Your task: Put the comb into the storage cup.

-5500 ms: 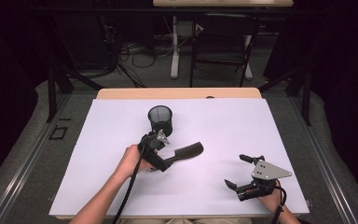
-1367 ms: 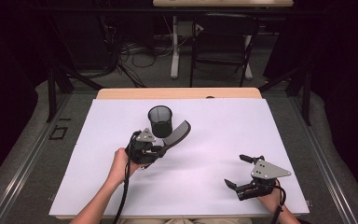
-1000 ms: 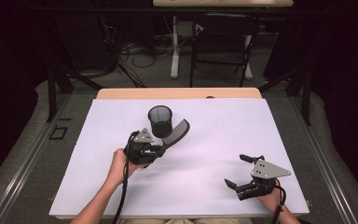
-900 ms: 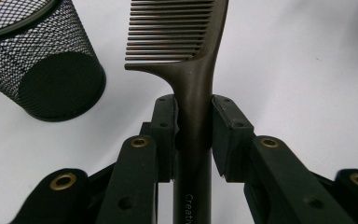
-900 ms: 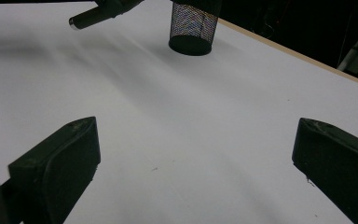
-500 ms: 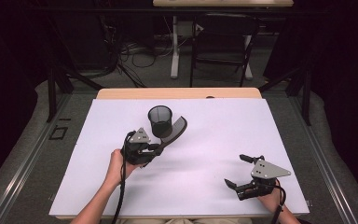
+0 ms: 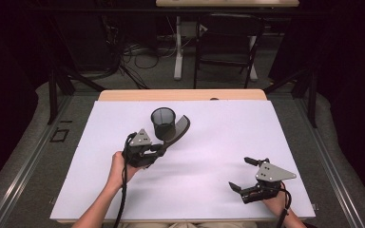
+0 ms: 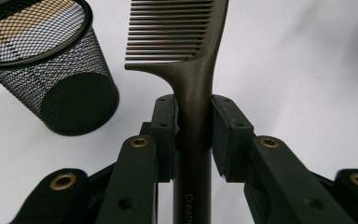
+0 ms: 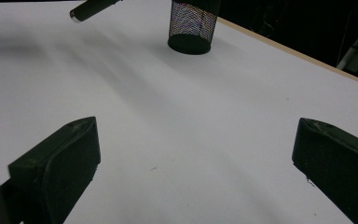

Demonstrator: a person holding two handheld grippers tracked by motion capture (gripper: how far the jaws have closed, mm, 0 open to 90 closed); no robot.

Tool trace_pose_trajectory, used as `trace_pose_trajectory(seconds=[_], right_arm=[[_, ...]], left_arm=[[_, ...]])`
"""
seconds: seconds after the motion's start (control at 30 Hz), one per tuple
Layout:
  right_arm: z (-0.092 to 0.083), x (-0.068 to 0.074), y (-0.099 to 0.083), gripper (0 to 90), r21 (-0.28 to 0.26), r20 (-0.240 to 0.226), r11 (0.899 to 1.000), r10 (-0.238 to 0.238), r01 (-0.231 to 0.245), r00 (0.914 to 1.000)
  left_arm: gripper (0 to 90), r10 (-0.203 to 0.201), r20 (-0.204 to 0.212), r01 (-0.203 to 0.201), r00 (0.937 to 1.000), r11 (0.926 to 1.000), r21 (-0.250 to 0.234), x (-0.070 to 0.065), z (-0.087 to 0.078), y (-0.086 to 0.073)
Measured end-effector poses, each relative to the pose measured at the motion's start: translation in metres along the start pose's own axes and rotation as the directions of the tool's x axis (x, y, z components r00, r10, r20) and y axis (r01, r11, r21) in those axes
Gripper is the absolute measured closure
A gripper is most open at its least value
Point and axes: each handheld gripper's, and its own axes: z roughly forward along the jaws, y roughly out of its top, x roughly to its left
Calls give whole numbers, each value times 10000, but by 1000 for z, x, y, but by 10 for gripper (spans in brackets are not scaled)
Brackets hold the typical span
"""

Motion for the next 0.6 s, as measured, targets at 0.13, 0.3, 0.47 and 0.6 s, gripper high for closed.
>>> trace_pose_trajectory(seconds=[0.13,0.3,0.47,0.6], right_arm=[[0,0,0,5,17,3,10000,17,-17,10000],[0,0,0,5,61,6,10000,37,-37,10000],[0,-1,0,4,102,-17,9999,22,-22,10000],[1,-1,-1,4,126,-33,9999,31,-31,10000]], left_arm=[[717,22,-42,-22,10000,9999,-128,0,-2,0],[718,22,-185,-29,9998,9992,-393,1,-6,1],[717,19,-346,-38,9994,9986,-528,3,-9,1],[717,-75,-442,45,9990,9977,-676,6,-12,0]])
